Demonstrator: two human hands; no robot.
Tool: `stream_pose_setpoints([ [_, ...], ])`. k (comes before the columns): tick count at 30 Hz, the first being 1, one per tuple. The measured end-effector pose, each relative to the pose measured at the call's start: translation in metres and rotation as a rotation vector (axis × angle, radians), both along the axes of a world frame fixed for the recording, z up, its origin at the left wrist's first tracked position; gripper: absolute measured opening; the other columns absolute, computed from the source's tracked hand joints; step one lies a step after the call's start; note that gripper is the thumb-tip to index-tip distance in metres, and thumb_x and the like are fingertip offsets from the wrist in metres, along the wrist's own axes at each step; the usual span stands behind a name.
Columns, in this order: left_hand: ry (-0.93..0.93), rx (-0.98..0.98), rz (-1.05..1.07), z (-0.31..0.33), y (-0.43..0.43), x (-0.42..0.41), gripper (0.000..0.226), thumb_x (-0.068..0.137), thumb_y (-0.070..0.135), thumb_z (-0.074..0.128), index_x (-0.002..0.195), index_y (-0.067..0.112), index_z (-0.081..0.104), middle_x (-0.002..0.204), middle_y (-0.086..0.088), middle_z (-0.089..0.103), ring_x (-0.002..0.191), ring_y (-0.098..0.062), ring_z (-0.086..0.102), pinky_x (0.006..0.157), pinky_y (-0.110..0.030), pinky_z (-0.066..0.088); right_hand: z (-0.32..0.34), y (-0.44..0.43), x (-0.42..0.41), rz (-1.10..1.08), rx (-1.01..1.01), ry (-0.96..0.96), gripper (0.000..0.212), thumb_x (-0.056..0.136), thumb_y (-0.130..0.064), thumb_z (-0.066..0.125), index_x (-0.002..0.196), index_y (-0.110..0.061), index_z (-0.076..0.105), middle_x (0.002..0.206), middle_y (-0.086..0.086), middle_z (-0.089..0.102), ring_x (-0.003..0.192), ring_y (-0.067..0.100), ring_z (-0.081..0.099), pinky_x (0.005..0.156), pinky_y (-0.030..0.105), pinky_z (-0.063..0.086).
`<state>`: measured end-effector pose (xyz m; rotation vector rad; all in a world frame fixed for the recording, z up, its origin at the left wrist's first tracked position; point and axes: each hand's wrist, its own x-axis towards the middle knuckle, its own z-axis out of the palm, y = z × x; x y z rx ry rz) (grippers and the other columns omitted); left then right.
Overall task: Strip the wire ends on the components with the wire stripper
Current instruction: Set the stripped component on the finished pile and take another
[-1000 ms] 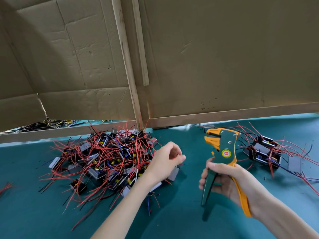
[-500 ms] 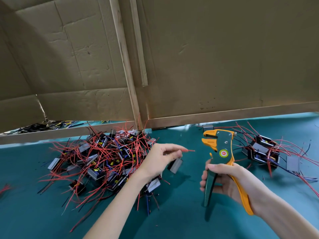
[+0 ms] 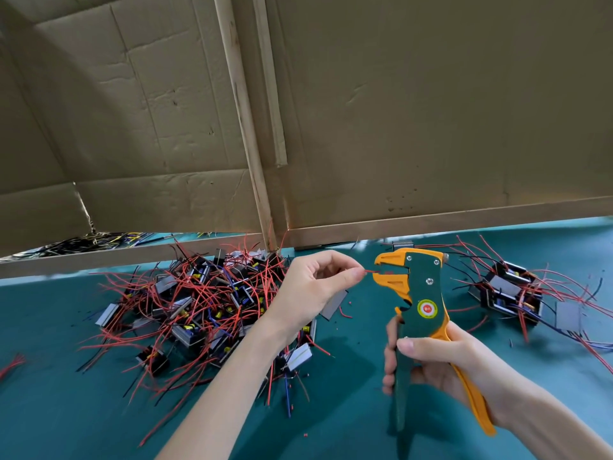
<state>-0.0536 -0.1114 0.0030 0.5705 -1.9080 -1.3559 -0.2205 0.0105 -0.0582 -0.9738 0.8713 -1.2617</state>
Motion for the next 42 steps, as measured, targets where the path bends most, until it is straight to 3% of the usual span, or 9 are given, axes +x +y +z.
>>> stream_pose_setpoints([
  [18, -0.064, 0.074, -0.107, 0.006, 0.0, 0.006, 0.017, 0.086, 0.013, 0.067, 0.076, 0.025, 0.074, 0.075, 0.012, 0.068, 0.073, -0.001, 0.058, 0.075, -0.012, 0.045, 0.009, 0.006, 0.008, 0.002, -0.023, 0.053, 0.034, 0.068, -0.023, 0.087, 0.084, -0.003, 0.065, 0.076, 0.027, 0.06, 0.07, 0.04, 0.062, 0.07, 0.049, 0.053],
  [25, -0.093, 0.094, -0.173, 0.011, -0.002, 0.013, 0.004, 0.079, 0.025, 0.072, 0.076, 0.024, 0.074, 0.075, 0.01, 0.067, 0.074, -0.002, 0.058, 0.075, -0.011, 0.044, 0.011, 0.016, 0.026, -0.137, 0.032, 0.111, 0.043, 0.055, -0.035, 0.09, 0.07, -0.007, 0.061, 0.056, 0.022, 0.053, 0.045, 0.03, 0.054, 0.05, 0.036, 0.05],
  [30, -0.184, 0.035, -0.072, 0.006, -0.006, 0.012, 0.012, 0.088, 0.013, 0.066, 0.081, 0.018, 0.074, 0.08, 0.007, 0.071, 0.077, 0.0, 0.06, 0.074, -0.01, 0.045, 0.005, 0.013, 0.038, -0.31, 0.083, 0.185, 0.048, 0.05, -0.044, 0.081, 0.054, -0.008, 0.051, 0.049, 0.018, 0.044, 0.037, 0.025, 0.044, 0.041, 0.028, 0.041],
  [36, -0.198, -0.033, 0.028, 0.004, -0.01, 0.011, 0.012, 0.09, 0.012, 0.065, 0.081, 0.016, 0.073, 0.073, 0.011, 0.068, 0.071, 0.0, 0.056, 0.069, -0.008, 0.043, 0.001, 0.004, 0.026, -0.084, 0.038, -0.167, 0.029, 0.061, -0.016, 0.085, 0.083, -0.006, 0.068, 0.078, 0.023, 0.061, 0.07, 0.037, 0.064, 0.07, 0.046, 0.056],
  [39, -0.127, -0.12, 0.131, 0.014, -0.011, 0.014, 0.01, 0.09, 0.011, 0.065, 0.085, 0.016, 0.073, 0.075, 0.004, 0.068, 0.072, -0.006, 0.056, 0.071, -0.014, 0.044, -0.003, -0.003, 0.019, -0.174, 0.114, -0.255, 0.023, 0.058, -0.011, 0.083, 0.077, -0.006, 0.072, 0.077, 0.021, 0.063, 0.07, 0.035, 0.067, 0.068, 0.045, 0.057],
  [42, 0.066, -0.126, 0.229, 0.034, -0.007, 0.004, 0.015, 0.09, 0.006, 0.062, 0.087, 0.018, 0.071, 0.074, 0.007, 0.069, 0.066, 0.0, 0.057, 0.059, -0.012, 0.044, -0.005, -0.006, 0.014, -0.258, 0.195, -0.306, 0.017, 0.058, 0.001, 0.077, 0.074, -0.003, 0.073, 0.078, 0.022, 0.064, 0.069, 0.035, 0.068, 0.065, 0.044, 0.058],
])
